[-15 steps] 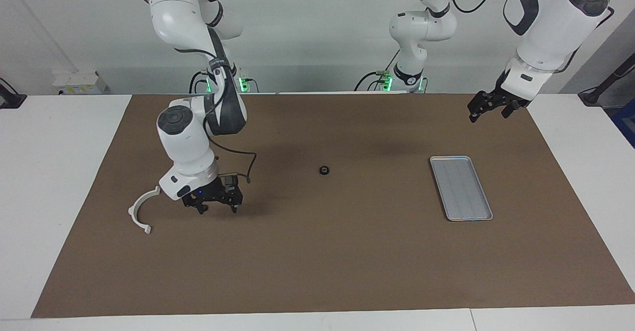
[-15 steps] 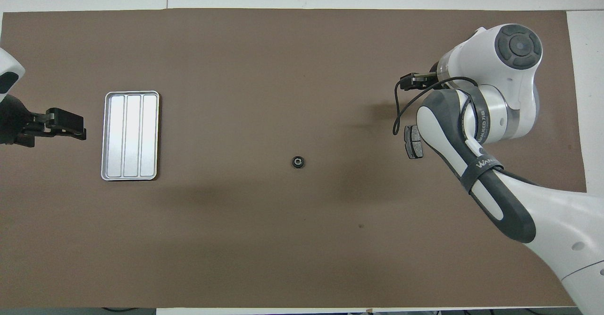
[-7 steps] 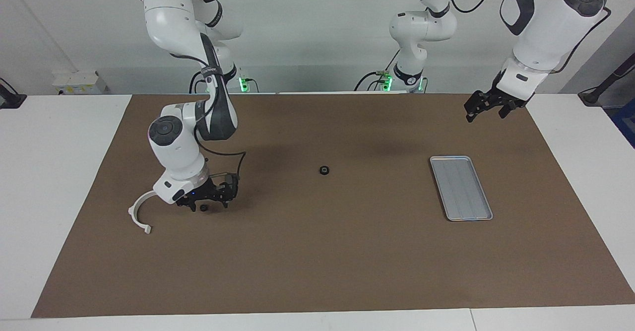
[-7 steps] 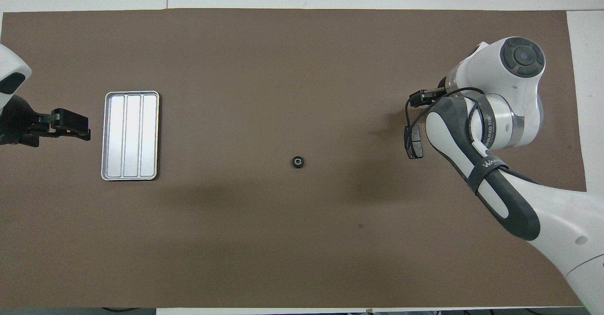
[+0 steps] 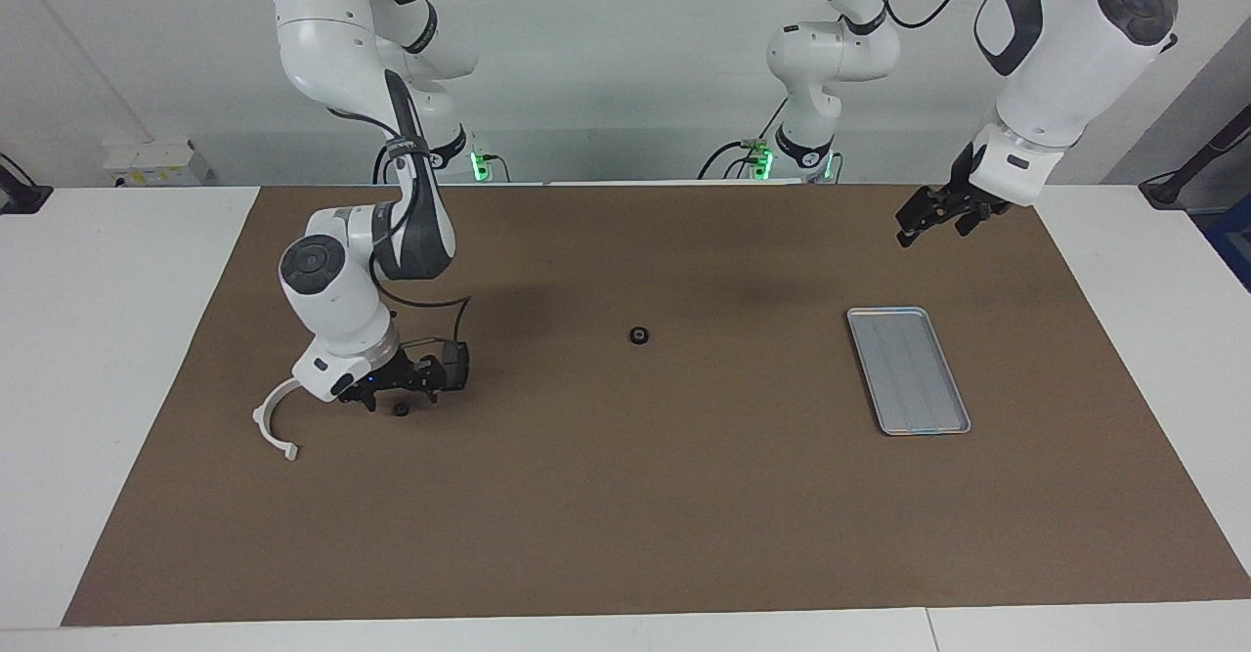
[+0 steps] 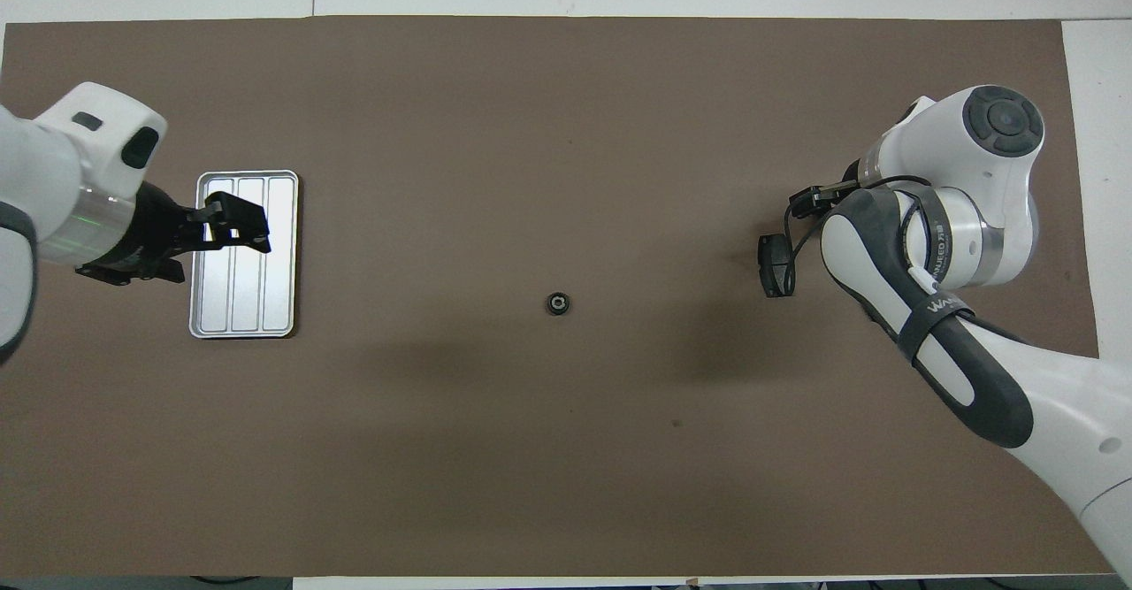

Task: Pick bearing gear from pile to tray
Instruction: 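Reach the left gripper to the black gear at center and grasp it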

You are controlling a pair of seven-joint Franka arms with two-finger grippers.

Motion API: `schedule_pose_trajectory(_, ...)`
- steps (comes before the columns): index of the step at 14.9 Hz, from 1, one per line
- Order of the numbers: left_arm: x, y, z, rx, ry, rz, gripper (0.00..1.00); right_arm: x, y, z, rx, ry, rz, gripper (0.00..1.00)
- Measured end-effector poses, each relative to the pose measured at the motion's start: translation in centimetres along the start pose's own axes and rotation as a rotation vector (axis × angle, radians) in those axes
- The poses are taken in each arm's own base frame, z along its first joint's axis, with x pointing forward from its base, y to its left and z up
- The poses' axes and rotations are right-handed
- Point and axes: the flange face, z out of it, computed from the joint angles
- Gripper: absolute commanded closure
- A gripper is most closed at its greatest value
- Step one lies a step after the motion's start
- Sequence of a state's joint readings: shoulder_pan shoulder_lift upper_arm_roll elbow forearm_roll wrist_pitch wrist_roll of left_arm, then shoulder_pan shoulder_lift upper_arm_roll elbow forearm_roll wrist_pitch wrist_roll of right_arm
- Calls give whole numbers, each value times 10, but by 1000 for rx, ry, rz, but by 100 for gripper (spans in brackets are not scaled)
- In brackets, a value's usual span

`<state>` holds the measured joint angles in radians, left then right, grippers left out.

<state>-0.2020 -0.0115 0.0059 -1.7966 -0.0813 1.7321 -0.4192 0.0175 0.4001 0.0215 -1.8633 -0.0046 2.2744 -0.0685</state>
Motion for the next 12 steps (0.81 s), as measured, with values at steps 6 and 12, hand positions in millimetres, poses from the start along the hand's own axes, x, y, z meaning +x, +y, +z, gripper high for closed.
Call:
schedule_pose_trajectory(6, -12, 99, 77, -25, 34, -56, 0, -1, -1, 3, 0, 12, -1, 9)
schedule_pose_trajectory(12, -31, 207, 161, 14, -11, -79, 0, -1, -4, 13, 1, 20, -6, 16)
